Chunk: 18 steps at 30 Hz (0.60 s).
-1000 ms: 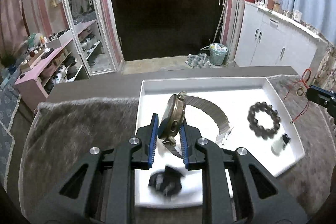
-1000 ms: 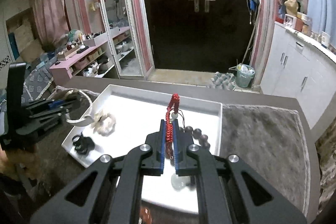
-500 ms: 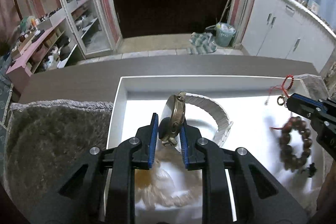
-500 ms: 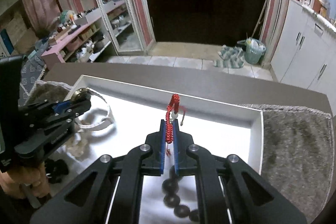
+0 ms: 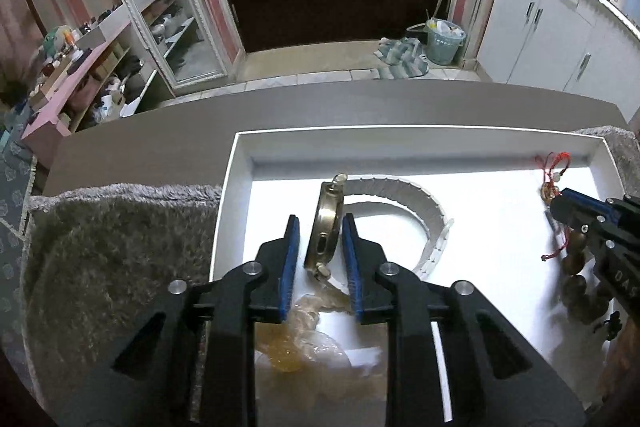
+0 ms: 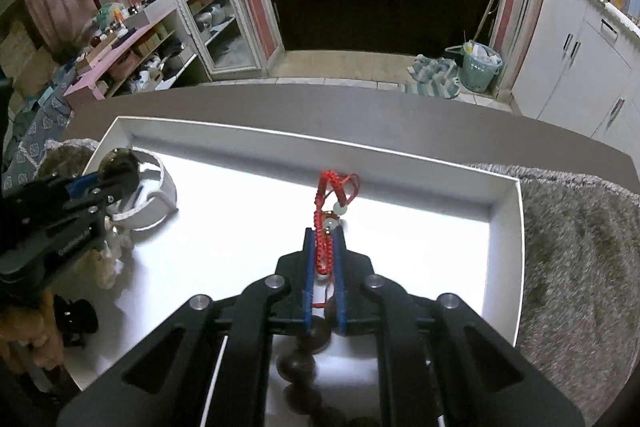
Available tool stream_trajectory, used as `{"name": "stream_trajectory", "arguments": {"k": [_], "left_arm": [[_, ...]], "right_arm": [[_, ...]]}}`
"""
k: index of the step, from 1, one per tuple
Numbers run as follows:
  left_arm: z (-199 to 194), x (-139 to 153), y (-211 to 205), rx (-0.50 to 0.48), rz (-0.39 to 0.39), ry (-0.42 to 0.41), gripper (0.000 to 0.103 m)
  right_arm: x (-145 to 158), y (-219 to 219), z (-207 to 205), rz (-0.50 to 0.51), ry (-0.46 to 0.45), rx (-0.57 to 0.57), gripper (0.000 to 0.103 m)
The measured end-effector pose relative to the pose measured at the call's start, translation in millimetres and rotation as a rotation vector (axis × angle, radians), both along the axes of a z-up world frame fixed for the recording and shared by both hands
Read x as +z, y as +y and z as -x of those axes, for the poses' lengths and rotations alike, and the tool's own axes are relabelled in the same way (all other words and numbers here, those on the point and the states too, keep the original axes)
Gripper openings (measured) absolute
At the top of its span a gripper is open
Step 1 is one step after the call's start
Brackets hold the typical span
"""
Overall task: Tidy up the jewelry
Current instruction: 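Carry watch and red keychain into the white tray and open both tools, then withdraw both tools from the tray back over the table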
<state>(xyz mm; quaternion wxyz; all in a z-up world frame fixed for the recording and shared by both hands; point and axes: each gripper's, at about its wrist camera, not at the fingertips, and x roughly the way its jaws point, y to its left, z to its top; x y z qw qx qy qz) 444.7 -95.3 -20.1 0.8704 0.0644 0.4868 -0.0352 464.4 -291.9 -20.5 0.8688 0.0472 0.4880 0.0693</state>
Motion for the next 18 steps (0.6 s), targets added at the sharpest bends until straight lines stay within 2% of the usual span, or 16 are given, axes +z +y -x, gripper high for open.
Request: {"name": "stream_trajectory", "arguments": {"k": [1,3,4,5,11,15,18], "left_arm": [[-2,0,1,0.007,-0.001,0.008,0.028],[-5,0,2,0.016,-0.006,0.019,0.044],[-7,0,2,0.016,-0.011,0.019,0.046],[-8,0,2,0.014,-0.014,0.020,0.047],[-11,7,7,-0.003,0.005,0.030,0.053],[4,34,16,-0.005,0.057,-0.022,0.056],[27,60,26,-0.011,0.087,-0.082,0.056]], "right_arm": [[-1,0,0,0.005,0.009,0.003,0.011],[0,-2,1,0.019,0.005,-0.011,0.026],[1,-3,2,0.016,0.000,-0.021,0.040],[4,-5,2,0.003,-0.007,-0.030,0.046],[21,-16,12,-0.013,-0.028,-0.041,0.046],[45,-31,35,-0.025,-0.082,-0.065,0.048],[67,-40,68,-0.010,-0.140,-0.069,0.049]]}}
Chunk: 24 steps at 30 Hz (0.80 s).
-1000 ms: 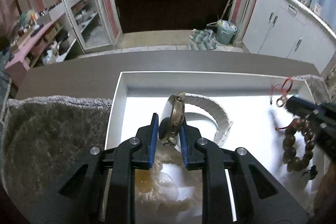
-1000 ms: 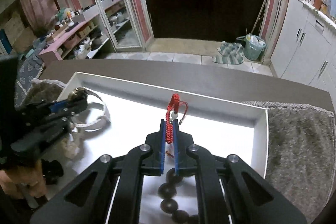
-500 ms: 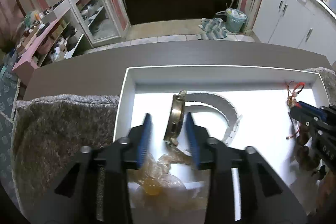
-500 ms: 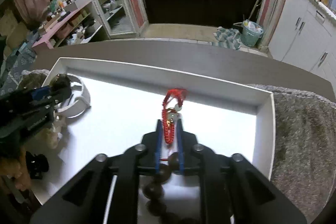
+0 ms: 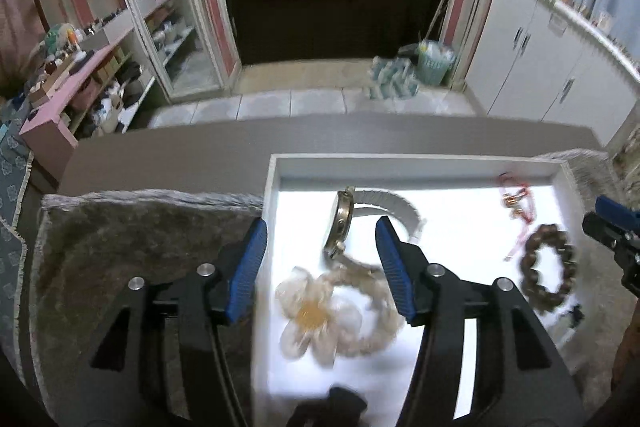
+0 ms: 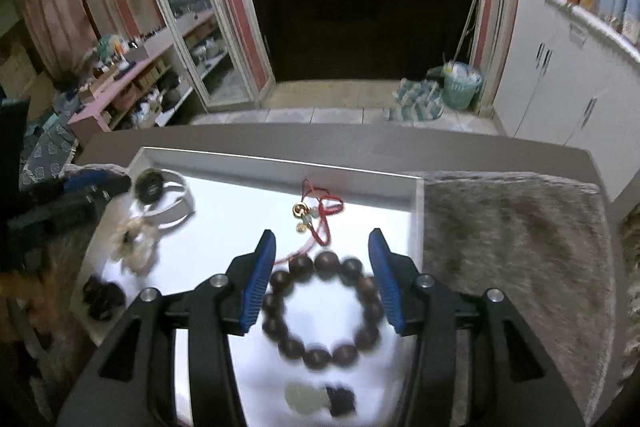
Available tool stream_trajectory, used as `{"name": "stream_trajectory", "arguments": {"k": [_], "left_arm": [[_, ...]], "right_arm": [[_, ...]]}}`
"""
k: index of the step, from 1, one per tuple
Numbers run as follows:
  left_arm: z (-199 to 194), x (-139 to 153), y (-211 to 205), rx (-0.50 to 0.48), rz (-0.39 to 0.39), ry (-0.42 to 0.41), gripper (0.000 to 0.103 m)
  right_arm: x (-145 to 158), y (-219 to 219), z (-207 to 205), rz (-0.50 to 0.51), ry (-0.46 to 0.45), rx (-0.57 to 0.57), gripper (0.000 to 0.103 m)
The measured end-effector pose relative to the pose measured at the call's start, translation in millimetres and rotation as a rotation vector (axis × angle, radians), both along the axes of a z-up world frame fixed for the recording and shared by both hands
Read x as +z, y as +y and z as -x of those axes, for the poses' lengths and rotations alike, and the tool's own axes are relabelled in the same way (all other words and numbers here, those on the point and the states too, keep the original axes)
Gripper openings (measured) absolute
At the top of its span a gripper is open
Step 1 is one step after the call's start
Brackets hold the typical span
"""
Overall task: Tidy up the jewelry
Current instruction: 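Withdraw both tools from the tray back over the table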
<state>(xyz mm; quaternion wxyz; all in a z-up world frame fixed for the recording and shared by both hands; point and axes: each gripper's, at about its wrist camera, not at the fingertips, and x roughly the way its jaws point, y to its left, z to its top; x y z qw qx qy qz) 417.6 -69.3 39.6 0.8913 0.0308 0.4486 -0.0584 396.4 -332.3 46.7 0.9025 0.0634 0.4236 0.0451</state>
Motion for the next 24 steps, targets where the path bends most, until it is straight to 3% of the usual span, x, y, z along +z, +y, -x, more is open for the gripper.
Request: {"name": "stream_trajectory", "arguments": {"k": [7,10,12,18,24], "left_arm": [[116,51,47,0.005,0.001,-0.187,0.061],[176,52,76,0.019,-0.030,-0.257,0.063],[221,41,88,0.033,-0.096,-0.313,0.064],[295,1,116,0.090,-0.045,-0.287,0.064],[340,-39,126,0.116,0.000,-0.221,0.064]], "right_arm": [[29,-16,115,0.100,-0.090,0.015,0.052],[27,-24,168,0.063,-0.113,-0.012,0.056],[22,-27,200,0.024,-0.131,-0.039,0.057],[-18,-14,274,-0.044,-0.174,-0.141,0.057],[-46,-4,310,-0.015,-0.154,-0.181,0.057]]}}
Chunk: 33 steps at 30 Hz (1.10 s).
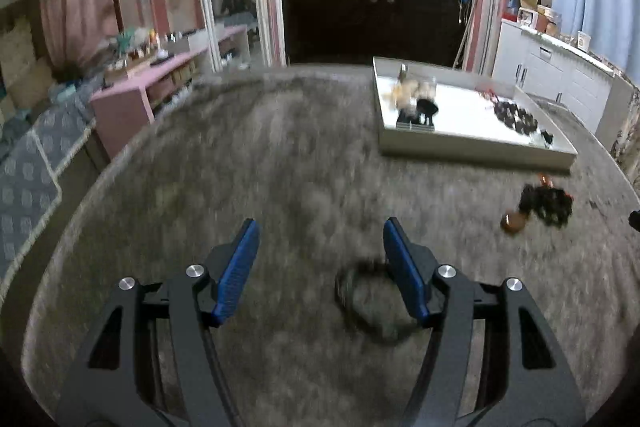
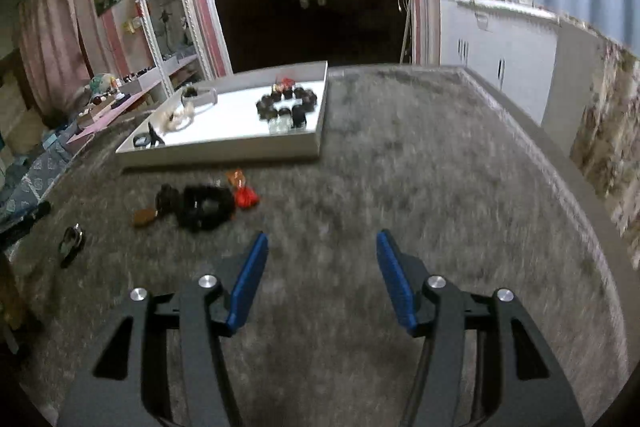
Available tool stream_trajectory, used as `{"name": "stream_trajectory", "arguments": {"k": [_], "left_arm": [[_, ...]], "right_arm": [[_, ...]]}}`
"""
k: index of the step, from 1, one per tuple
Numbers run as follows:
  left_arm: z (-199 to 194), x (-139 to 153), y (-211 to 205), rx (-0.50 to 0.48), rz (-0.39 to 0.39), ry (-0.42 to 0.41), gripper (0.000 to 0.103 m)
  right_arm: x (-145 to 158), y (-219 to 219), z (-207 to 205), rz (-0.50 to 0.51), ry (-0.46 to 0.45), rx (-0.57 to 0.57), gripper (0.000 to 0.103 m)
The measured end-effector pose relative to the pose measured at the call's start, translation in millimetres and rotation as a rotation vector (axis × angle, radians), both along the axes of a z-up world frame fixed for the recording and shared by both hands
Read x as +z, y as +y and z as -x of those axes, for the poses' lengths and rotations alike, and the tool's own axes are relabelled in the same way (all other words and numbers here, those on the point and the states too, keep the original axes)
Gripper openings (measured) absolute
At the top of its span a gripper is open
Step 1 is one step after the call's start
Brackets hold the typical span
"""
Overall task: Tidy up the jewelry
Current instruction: 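Withdraw both tools from the tray back over the table, then close left tool on black braided bracelet while right tool grasps black scrunchie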
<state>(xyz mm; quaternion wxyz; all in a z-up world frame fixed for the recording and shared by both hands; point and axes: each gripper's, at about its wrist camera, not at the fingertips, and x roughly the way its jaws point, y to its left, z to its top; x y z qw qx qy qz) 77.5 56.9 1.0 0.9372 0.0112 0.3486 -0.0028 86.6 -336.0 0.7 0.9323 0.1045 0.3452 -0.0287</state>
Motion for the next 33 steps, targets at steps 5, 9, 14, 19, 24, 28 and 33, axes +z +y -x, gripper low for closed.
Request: {"name": "stream_trajectory", "arguments": {"k": [5,9,14,19,24,28,33], "left_arm": [[8,-21,6,0.006,0.011,0.060,0.064],[4,-29,4,0.013,0.000,0.085,0.064],[-8,-28,-1,-0.003,0.000,0.112,0.063],[-16,-30,-10,-0.038,0.003,0.134,0.055],[-23,-37,-14,-0.060,0.024,0.176,0.042],[-29,-41,-13,-0.056,0.038,0.201,0.035],[-33,-43,-9,-0.044,0.088,0.192,0.029]], "right_arm": [[-9,4,5,-0.008,0.026,0.014,0.057],[-8,12,5,-0.006,0.023,0.029,0.057],[-3,22,1,0.002,0.016,0.030,0.057],[0,41,-6,0.001,0.019,-0.005,0.057],[1,67,-17,0.002,0.033,-0.023,0.056],[2,92,-21,-0.041,0.019,-0.063,0.055],[-5,107,-35,-0.128,0.026,-0.160,0.046]]}}
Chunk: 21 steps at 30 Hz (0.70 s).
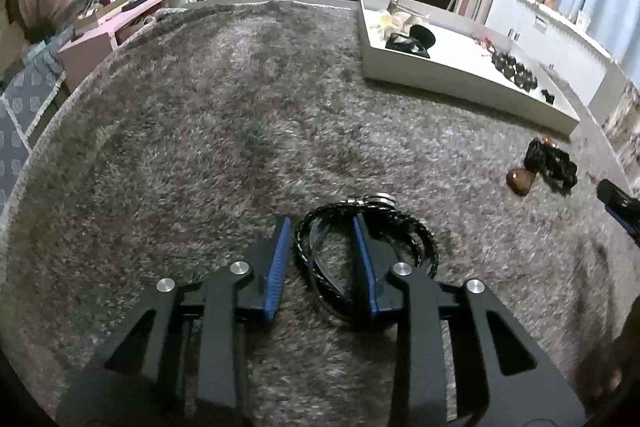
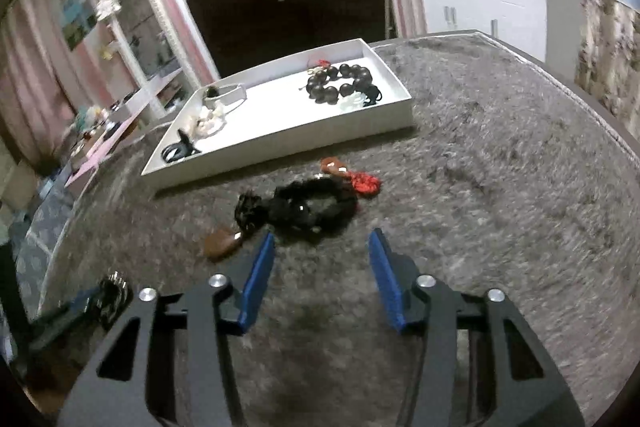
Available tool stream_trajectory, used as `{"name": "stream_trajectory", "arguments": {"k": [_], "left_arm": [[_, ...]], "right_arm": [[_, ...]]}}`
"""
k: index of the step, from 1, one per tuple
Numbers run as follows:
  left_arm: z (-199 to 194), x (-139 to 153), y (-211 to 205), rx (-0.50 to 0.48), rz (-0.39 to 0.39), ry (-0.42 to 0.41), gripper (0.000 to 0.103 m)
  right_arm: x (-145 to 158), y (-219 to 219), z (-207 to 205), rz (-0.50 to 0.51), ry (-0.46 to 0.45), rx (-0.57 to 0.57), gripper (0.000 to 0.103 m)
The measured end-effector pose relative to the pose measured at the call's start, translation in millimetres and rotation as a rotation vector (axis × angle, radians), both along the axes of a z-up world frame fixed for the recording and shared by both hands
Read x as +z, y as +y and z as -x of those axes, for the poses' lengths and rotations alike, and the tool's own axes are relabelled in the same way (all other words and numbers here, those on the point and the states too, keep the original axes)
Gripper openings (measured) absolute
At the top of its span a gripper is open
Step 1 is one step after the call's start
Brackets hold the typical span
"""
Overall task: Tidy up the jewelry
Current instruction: 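Close left tool on black braided bracelet while right tool grasps black scrunchie, then carry braided bracelet and black scrunchie over the white tray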
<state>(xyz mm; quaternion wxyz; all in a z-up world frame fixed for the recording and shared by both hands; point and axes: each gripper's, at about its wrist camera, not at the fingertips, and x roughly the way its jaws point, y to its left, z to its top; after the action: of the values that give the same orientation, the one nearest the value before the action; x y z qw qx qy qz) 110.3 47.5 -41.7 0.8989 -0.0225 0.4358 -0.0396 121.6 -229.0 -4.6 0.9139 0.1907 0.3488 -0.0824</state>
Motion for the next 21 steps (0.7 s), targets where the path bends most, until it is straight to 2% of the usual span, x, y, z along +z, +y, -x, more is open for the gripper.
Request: {"name": "stream_trajectory", "arguments": {"k": [5,12,13,14,16,17,21], "left_arm": [[1,-2,6,0.005,0.031,-0.015,0.022],[0,-4,13,0.023,0.095,-0.028,0.017],[0,-4,13,0.023,0.101,-0.029,0.017],[-1,-5,14,0.025,0.105,-0.029,0.016],[-1,-5,13,0.022,0.110,-0.030,0.016],[-1,-5,14,0.024,0.112,-0.031,0.006],[-1,-5,14,0.021,0.122,-0.034,0.006]], "right_arm": [[-15,-1,-21,-0.001,0.063,-0.026,0.037],[-23,-6,-29,-0.068,0.053,-0.051,0.037],[-24,-5,-32,-0.058,0.056,-0.051,0.034],[-26,-4,-34,-0.056,0.061,-0.052,0.018],[-30,-4,-40,-0.068,0.074,-0.040,0.008],[-28,-4,-40,-0.067,0.060,-0.037,0.004],[-20,2,-33,-0.031,0.025,-0.009,0.002]]}}
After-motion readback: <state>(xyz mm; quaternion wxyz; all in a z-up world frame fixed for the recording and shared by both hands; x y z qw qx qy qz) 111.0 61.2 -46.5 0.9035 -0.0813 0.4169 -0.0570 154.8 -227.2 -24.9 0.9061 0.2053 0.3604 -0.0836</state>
